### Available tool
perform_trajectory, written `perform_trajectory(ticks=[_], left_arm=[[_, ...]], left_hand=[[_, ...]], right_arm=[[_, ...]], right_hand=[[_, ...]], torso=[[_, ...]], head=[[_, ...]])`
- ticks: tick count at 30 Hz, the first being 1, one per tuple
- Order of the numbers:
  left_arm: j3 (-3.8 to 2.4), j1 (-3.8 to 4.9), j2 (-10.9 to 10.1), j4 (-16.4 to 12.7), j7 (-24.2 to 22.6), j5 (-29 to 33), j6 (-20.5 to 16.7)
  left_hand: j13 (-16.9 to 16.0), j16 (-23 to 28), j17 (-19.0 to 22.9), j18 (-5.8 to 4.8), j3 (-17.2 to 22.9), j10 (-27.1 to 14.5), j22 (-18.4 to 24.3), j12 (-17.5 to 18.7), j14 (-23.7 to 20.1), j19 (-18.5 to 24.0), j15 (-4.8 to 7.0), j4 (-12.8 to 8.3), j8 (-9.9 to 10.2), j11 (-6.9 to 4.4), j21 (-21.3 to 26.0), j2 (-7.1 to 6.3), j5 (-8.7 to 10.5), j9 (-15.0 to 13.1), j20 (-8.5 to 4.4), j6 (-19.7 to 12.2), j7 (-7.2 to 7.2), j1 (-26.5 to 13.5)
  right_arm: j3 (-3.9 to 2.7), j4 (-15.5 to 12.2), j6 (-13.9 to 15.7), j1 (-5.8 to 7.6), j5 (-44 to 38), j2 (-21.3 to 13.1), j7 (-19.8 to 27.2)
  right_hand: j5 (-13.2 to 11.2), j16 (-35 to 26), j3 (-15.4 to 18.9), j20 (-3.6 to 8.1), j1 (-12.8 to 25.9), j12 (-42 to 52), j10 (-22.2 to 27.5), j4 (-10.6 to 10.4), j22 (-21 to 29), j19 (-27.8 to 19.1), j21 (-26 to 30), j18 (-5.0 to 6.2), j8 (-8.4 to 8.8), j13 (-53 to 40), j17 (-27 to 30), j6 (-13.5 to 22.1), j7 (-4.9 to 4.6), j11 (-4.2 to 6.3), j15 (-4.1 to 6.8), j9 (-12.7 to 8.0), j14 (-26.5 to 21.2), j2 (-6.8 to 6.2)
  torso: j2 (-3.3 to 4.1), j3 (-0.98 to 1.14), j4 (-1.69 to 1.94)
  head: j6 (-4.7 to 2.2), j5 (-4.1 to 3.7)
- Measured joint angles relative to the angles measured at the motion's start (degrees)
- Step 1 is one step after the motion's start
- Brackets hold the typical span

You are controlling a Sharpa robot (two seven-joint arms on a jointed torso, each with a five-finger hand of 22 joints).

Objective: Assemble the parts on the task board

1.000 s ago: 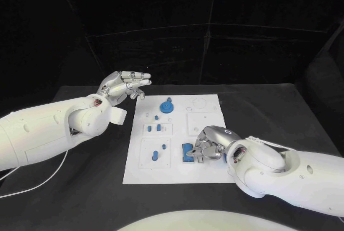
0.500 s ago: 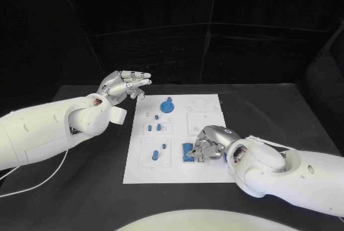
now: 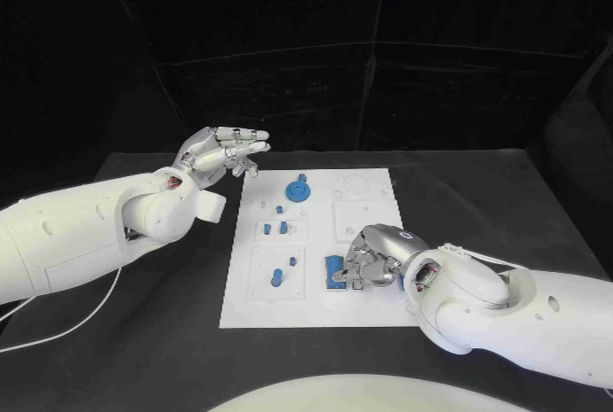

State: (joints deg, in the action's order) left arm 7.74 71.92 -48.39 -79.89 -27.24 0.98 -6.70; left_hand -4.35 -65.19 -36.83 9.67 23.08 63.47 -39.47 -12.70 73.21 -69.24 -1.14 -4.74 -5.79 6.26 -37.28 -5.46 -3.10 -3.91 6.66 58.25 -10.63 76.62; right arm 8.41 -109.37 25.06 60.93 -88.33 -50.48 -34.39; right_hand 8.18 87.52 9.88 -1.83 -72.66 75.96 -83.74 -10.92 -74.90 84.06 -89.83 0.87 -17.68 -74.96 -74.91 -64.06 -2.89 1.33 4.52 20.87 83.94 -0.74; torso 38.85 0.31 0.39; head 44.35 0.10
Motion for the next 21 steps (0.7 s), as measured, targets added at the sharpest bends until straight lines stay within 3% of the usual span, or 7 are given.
perform_trajectory(ticks=[12, 21], left_arm=[[0.02, 0.00, 0.0, 0.1, 0.0, 0.0, 0.0], [0.05, 0.00, 0.1, 0.2, 0.0, 0.0, 0.1]], left_hand=[[0.0, 0.0, 0.0, 0.00, 0.0, 0.0, 0.0, 0.0, 0.0, 0.0, 0.00, 0.0, 0.0, 0.00, 0.0, 0.00, 0.00, 0.0, 0.00, 0.0, 0.00, 0.0], [0.0, 0.0, 0.0, 0.00, 0.0, 0.0, 0.0, 0.0, 0.0, 0.0, 0.00, 0.0, 0.0, 0.00, 0.0, 0.00, 0.00, 0.0, 0.00, 0.0, 0.00, 0.0]], right_arm=[[0.01, -1.7, 0.2, -0.01, 1.0, -2.0, 0.7], [0.01, -0.8, -0.4, -0.01, 1.3, -1.7, 0.8]], right_hand=[[0.0, 0.0, 0.6, 0.00, 0.2, 0.1, 0.0, 0.0, 0.0, 0.0, 0.0, 0.00, 0.00, 0.0, 0.0, 0.0, 0.00, 0.00, 0.00, 0.2, 0.0, -0.22], [0.0, 0.0, 0.9, 0.00, -0.8, 0.1, 0.0, 0.4, 0.0, 0.0, 0.0, 0.00, 0.00, -0.1, 0.0, 0.0, 0.00, 0.00, 0.00, 0.4, 0.0, -0.17]], torso=[[-0.01, -0.01, 0.01], [-0.04, -0.02, 0.01]], head=[[0.12, 0.09], [0.05, -0.06]])
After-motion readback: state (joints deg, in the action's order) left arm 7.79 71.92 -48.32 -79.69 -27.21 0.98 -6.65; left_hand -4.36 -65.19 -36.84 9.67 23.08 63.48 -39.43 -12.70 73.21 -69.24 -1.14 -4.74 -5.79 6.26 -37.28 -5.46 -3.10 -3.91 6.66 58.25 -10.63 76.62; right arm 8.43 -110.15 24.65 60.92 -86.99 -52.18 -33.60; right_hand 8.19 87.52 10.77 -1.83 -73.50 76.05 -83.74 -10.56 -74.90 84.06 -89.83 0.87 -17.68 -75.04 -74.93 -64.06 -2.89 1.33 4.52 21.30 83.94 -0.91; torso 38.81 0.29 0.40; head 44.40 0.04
